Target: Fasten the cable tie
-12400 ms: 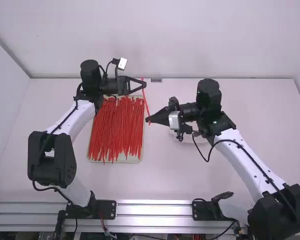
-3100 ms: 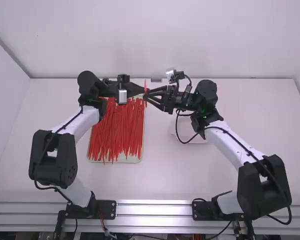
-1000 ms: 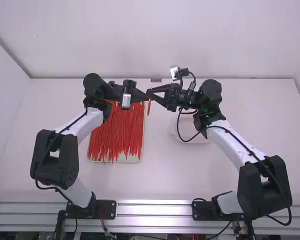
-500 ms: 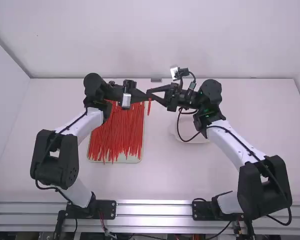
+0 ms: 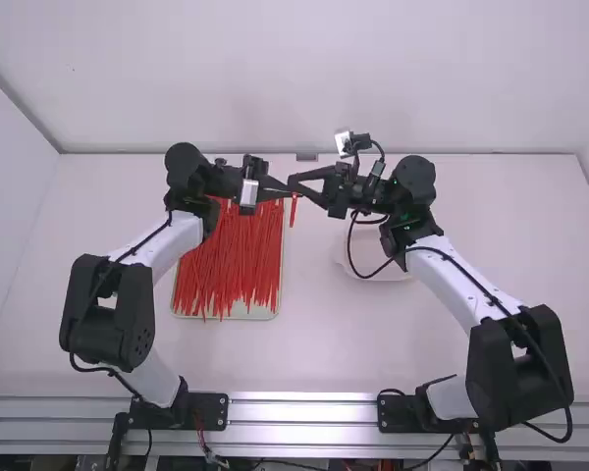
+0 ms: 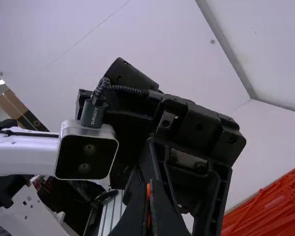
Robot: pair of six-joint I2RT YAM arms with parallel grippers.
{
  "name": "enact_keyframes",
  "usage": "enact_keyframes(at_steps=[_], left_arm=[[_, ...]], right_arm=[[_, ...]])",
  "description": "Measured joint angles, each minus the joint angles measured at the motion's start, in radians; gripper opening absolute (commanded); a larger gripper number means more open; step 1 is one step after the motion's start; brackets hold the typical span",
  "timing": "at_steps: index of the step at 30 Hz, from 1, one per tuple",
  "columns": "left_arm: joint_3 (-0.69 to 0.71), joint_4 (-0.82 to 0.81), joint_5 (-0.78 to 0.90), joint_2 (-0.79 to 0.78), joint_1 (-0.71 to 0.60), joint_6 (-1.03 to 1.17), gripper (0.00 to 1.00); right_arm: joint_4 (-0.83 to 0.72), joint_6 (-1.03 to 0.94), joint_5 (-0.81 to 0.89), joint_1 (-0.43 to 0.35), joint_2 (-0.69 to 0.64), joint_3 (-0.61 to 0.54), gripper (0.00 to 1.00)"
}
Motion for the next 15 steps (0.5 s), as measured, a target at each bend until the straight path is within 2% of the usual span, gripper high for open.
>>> enact_keyframes(at_steps=[11,15], left_arm=[[0.0,-0.064,-0.004,0.0,0.0,-0.013,0.02],[0.0,-0.146,-0.004,-0.009,-0.001,0.045,0.02]], right_arm=[[-0.011,-0.029,0.012,0.0,0.0,0.0,0.0],[-0.005,-0.009,0.01,0.0,0.004,-0.001,0.0]])
